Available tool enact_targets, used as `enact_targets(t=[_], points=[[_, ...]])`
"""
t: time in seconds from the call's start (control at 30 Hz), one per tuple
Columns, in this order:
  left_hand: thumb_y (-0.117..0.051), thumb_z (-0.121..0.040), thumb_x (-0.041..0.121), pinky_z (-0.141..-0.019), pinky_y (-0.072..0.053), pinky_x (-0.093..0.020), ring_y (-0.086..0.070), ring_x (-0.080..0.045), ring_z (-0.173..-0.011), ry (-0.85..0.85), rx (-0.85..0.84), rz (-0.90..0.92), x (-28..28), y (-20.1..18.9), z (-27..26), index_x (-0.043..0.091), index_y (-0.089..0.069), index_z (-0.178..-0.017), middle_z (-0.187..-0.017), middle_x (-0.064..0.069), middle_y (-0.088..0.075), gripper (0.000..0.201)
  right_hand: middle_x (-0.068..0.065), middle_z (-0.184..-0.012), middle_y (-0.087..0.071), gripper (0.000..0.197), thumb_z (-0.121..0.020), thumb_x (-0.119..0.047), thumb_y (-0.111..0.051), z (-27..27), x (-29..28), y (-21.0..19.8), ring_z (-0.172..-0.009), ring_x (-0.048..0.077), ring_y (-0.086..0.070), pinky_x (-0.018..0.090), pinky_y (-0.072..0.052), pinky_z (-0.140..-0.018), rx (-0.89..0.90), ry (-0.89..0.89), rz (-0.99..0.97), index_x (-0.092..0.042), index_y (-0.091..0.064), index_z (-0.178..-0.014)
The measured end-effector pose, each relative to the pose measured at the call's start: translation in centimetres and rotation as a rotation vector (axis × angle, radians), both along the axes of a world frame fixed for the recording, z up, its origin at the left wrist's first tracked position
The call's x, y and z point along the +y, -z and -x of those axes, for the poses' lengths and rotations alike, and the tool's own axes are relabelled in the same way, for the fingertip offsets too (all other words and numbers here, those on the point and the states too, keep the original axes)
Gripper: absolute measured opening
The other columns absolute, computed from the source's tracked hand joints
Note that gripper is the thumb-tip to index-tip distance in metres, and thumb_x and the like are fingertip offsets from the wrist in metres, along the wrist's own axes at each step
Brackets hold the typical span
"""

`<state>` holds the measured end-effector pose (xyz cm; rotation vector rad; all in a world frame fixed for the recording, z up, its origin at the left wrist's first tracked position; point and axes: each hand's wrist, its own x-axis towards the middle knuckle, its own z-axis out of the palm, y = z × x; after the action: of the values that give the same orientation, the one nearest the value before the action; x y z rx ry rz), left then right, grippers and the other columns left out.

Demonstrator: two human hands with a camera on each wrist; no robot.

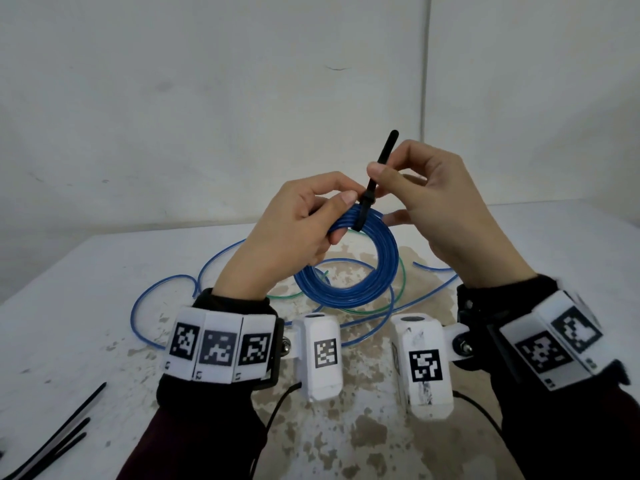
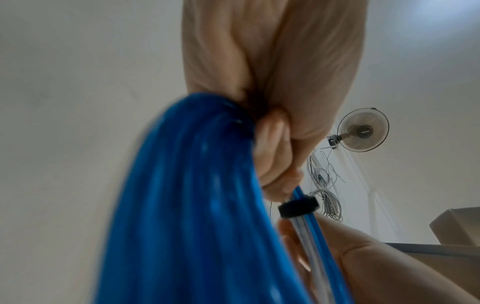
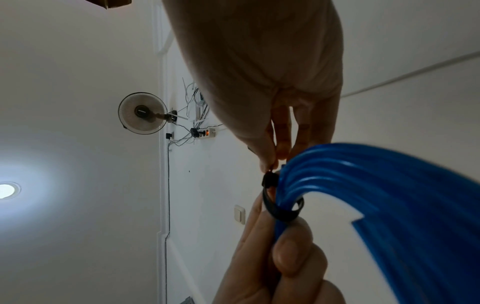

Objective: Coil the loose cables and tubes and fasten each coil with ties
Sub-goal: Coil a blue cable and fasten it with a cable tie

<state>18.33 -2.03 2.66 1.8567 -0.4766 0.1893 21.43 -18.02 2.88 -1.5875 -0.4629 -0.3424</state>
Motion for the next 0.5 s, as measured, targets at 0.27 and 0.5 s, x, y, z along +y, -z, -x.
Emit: enact_targets(t=[0.27,0.5], points=[[-0.046,-0.100,0.018,-0.039,-0.022,-0.019,-0.023,-0.015,-0.042,0.002,0.027,-0.016,0.0,0.0,0.1,0.005,-0.065,-0.097,-0.054,-0.006,-0.040,0.023,0.004,-0.084,-0.060,0.017,-0.092,-0.021,-0.060,-0.3,-0.3,0.1,-0.067,0.010,-0.061,0.020,-0.048,-0.050,0.107,-0.047,0.017,-0.012,-0.056,-0.079],[-0.046,-0.100,0.017,-0.038,-0.021,-0.018,-0.025,-0.018,-0.046,-0.054,0.060,0.030,-0.1,0.1,-0.1,0.009,-0.068,-0.097,-0.058,-0.011,-0.041,0.024,0.003,-0.076,-0.067,0.017,-0.090,-0.020,-0.063,0.0,-0.5,0.1,-0.073,0.009,-0.065,0.024,-0.053,-0.059,0.162,-0.190,0.132,-0.012,-0.061,-0.075]])
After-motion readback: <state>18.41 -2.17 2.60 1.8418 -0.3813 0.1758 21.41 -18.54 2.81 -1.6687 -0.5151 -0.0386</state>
